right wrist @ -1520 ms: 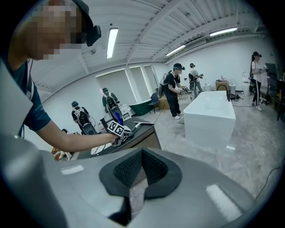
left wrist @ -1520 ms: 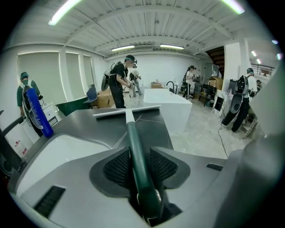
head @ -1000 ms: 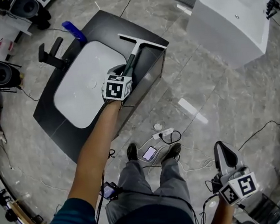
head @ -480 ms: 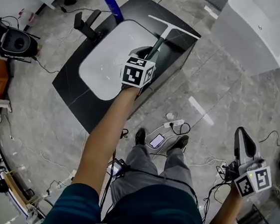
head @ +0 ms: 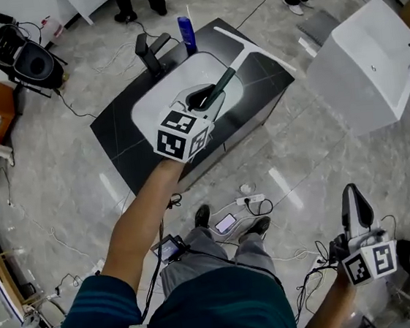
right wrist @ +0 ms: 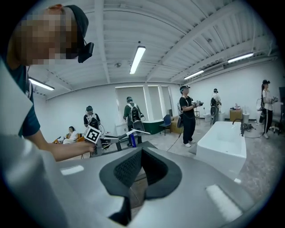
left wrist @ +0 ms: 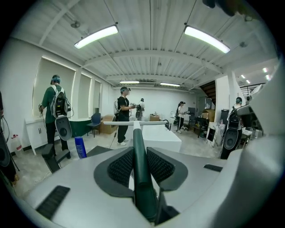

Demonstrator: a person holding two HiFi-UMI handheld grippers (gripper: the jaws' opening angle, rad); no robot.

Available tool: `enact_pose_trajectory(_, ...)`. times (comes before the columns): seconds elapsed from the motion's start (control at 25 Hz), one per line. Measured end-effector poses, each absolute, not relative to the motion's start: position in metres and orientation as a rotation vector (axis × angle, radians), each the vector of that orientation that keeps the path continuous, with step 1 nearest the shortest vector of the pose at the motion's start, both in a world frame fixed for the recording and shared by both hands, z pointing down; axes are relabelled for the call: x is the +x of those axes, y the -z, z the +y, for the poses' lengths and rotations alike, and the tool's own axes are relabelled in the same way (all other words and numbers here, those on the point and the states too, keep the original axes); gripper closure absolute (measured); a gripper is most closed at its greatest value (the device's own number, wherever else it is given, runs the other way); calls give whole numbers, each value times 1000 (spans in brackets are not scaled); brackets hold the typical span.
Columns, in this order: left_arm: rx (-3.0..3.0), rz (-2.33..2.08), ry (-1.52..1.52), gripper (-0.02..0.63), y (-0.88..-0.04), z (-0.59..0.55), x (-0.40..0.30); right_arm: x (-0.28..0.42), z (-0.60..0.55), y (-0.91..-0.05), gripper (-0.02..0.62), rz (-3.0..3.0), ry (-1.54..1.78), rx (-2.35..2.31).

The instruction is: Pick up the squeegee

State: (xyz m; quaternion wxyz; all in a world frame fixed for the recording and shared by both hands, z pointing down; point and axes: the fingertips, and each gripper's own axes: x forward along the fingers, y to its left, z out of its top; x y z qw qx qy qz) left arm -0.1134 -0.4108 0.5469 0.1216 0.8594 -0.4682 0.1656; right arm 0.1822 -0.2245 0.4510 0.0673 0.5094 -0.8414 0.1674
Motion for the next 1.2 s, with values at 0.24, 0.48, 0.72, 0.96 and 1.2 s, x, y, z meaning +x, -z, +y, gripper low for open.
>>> enact_pose_trajectory(0.24,2628,-1393,-392,511,-473,-370,-126,177,-217,-415,584,-2571,-396,1557)
enact_pose_trajectory(0.48,2720,-1404,-323,511,-415,-327,-134,172,-206,-379,584,-2593,-315,1584)
enact_pose_trajectory(0.72,2795,-1424,-268,511,-376,-287,-143,169,-191,-352,584,-2607,-221,1621)
enact_pose_trajectory(0.96,2850,-1436,-210,511,-335,-255,-144,172,-188,-329,584,-2615,-169,1643)
enact_pose_trajectory(1.2,2854,-1457,-172,511,-318,-229,-149,166,-184,-320,588,-2543,-82,1622)
